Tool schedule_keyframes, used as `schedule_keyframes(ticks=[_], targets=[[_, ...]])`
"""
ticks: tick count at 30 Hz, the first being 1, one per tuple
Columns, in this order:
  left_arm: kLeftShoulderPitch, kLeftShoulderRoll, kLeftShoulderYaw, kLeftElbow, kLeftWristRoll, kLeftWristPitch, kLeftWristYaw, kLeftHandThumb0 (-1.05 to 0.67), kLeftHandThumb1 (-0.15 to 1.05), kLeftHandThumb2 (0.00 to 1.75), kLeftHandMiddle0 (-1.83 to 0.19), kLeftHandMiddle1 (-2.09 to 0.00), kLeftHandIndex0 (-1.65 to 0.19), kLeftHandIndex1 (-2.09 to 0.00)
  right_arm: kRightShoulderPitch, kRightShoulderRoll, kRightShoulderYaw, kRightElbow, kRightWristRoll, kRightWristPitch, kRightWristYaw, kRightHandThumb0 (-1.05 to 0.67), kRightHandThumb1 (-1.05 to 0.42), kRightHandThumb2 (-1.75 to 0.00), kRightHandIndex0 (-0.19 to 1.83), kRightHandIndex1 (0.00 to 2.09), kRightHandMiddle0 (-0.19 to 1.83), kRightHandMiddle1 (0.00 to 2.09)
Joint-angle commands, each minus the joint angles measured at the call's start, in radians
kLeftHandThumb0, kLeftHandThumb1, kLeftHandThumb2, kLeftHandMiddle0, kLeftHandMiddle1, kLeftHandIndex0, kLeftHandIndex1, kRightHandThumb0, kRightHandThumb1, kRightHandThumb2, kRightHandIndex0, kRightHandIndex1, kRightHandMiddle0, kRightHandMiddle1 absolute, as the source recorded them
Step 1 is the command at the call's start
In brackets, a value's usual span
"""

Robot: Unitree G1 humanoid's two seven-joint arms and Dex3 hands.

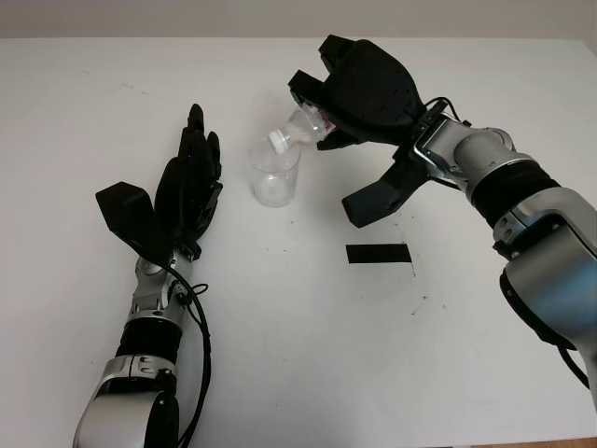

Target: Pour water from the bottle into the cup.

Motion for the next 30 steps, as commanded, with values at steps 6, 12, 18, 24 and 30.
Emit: schedule_keyframes(ticks=[6,12,18,24,30], targets=[[0.026,-0.017,-0.004,0.010,0.000,0.014,0.004,-0.82,1.05,0.75,0.19,0.00,0.19,0.00,-0.058,-0.014,0.048,-0.007,-0.053,0.036,-0.059,-0.54,-1.05,-0.18,1.15,2.09,0.24,1.84],[0.024,-0.017,-0.001,0.022,-0.001,0.007,-0.004,-0.83,1.05,0.73,0.19,0.00,0.19,0.00,-0.073,-0.022,0.073,-0.001,-0.080,0.043,-0.125,-0.52,-1.05,-0.23,1.14,2.09,0.23,1.89],[0.020,-0.020,0.002,0.029,-0.001,0.001,-0.001,-0.82,1.05,0.74,0.19,0.00,0.19,0.00,-0.076,-0.024,0.081,-0.008,-0.088,0.049,-0.147,-0.53,-1.05,-0.31,1.20,2.09,0.23,2.07],[0.022,-0.017,0.002,0.031,-0.001,-0.002,-0.004,-0.82,1.05,0.74,0.19,0.00,0.19,0.00,-0.072,-0.020,0.065,-0.006,-0.060,0.031,-0.176,-0.53,-1.05,-0.40,1.24,2.09,0.39,2.09],[0.023,-0.015,0.002,0.031,0.002,0.002,-0.002,-0.83,1.05,0.75,0.19,0.00,0.19,0.00,-0.029,-0.019,-0.037,-0.017,0.082,-0.015,-0.192,-0.53,-1.05,-0.40,1.30,2.09,0.59,2.09]])
